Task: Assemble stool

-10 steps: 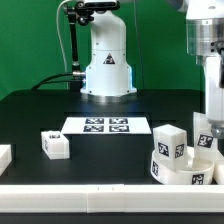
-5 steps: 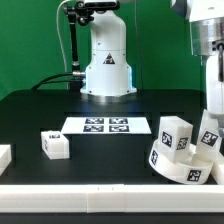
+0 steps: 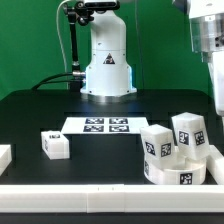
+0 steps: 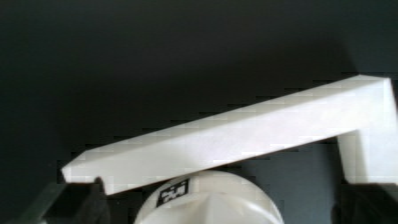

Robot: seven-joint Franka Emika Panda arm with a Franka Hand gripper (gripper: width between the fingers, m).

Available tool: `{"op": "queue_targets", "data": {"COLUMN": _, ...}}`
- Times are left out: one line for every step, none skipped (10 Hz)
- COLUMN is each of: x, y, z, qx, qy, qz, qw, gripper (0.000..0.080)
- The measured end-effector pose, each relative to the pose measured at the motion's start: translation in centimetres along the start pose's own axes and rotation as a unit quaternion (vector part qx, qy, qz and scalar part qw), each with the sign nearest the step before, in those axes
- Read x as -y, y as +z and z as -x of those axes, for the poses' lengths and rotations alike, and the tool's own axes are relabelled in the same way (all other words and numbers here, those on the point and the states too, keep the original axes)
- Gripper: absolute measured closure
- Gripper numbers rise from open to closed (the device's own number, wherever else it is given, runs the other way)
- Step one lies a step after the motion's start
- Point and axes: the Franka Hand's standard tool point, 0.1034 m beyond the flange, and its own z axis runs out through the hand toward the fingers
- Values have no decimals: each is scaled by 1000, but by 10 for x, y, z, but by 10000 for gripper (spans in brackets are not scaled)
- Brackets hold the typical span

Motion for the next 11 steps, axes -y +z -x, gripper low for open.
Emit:
{"op": "queue_targets", "data": {"x": 1, "y": -4, "z": 2, "qx": 2, "qy": -8, "qz": -2, "qw": 1000, "gripper": 153}}
{"op": "queue_targets", "data": {"x": 2, "y": -9, "z": 3, "qx": 5, "qy": -53, "qz": -2, "qw": 999, "gripper": 153}}
{"op": "queue_targets", "data": {"x": 3, "y": -8, "z": 2, "qx": 4, "qy": -97, "qz": -3, "qw": 995, "gripper": 151}}
{"op": "queue_targets", "data": {"x": 2, "y": -7, "z": 2, "qx": 3, "qy": -139, "qz": -2, "qw": 990, "gripper": 151}}
{"op": "queue_targets", "data": {"x": 2, "y": -7, "z": 2, "qx": 3, "qy": -171, "qz": -2, "qw": 985, "gripper": 151}}
{"op": "queue_targets", "data": {"x": 0, "y": -6, "z": 0, "qx": -3, "qy": -232, "qz": 8, "qw": 973, "gripper": 151}}
{"op": "queue_targets", "data": {"x": -1, "y": -5, "z": -2, "qx": -18, "qy": -322, "qz": 35, "qw": 946, "gripper": 151}}
{"op": "queue_targets", "data": {"x": 1, "y": -7, "z": 0, "qx": -26, "qy": -393, "qz": 50, "qw": 918, "gripper": 151}}
{"op": "queue_targets", "data": {"x": 4, "y": -11, "z": 2, "qx": -24, "qy": -462, "qz": 66, "qw": 884, "gripper": 151}}
{"op": "queue_targets", "data": {"x": 8, "y": -15, "z": 5, "qx": -20, "qy": -523, "qz": 85, "qw": 848, "gripper": 151}}
{"op": "queue_targets", "data": {"x": 13, "y": -16, "z": 8, "qx": -18, "qy": -564, "qz": 100, "qw": 819, "gripper": 151}}
